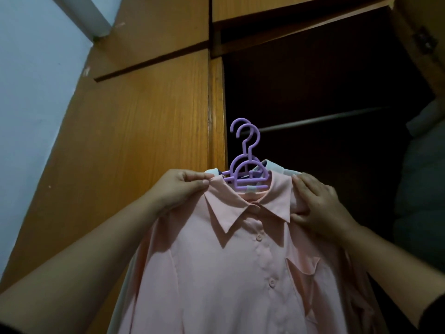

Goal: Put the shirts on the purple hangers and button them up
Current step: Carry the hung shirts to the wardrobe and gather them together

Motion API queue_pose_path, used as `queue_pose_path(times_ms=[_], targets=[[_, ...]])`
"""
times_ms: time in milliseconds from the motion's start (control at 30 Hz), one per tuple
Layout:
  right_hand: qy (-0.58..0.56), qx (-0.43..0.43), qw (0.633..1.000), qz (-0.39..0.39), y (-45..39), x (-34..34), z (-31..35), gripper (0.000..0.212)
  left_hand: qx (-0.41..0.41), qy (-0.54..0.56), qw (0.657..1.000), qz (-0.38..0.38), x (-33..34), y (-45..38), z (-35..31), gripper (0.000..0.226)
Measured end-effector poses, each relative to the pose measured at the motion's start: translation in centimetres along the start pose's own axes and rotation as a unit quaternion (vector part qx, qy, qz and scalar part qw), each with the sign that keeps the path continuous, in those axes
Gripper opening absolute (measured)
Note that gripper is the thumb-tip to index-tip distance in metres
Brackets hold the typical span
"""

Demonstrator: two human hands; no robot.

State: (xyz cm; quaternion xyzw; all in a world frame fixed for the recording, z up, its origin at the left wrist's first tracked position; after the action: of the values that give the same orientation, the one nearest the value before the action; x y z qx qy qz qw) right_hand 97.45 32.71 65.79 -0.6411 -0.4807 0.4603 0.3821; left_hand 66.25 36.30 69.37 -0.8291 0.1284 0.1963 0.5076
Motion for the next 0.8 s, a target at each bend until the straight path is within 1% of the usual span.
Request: queue_pose_path(times_ms=[133,200,267,333,500,633,800], targets=[[-0.023,0.009,1.000,-0.006,-0.3,0.7,-0.2,0.099,-0.012,-0.017,1.000,0.005,-0.4,-0.4,0.0,0.019],[-0.042,0.028,0.999,0.001,-0.4,1.0,-0.8,0.096,-0.026,0.000,1.000,-0.007,-0.7,-0.5,0.1,0.015],[-0.042,0.022,0.999,-0.004,-0.3,1.3,-1.6,0.095,-0.035,0.009,0.999,-0.025,-1.1,-0.8,0.5,0.013],[-0.035,0.015,0.999,0.007,-0.4,1.7,-2.5,0.096,-0.037,0.002,0.999,-0.037,-1.3,-1.3,0.9,0.012],[-0.023,0.010,0.999,0.023,-1.0,1.5,-4.0,0.098,-0.030,-0.081,0.996,-0.031,-0.8,-2.7,0.5,0.034],[-0.023,0.025,0.998,0.043,-1.3,0.6,-5.9,0.097,-0.020,-0.144,0.988,-0.053,-1.0,-3.5,0.1,0.051],[-0.007,0.018,0.998,0.064,-1.0,-0.8,-9.0,0.102,0.004,-0.200,0.975,-0.094,-1.2,-4.3,-0.1,0.058]])
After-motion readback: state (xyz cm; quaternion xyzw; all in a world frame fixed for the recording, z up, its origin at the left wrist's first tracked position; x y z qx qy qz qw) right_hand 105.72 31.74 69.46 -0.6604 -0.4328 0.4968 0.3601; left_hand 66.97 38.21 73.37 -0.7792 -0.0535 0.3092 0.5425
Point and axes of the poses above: each hand's wrist, its own y-axis away from the middle knuckle, its own x-axis out of the palm, z = x × y, the point moved 4 cm from there along -y, towards the middle knuckle, and after that the axes turned 9 degrees about z, right-handed, at the moved point
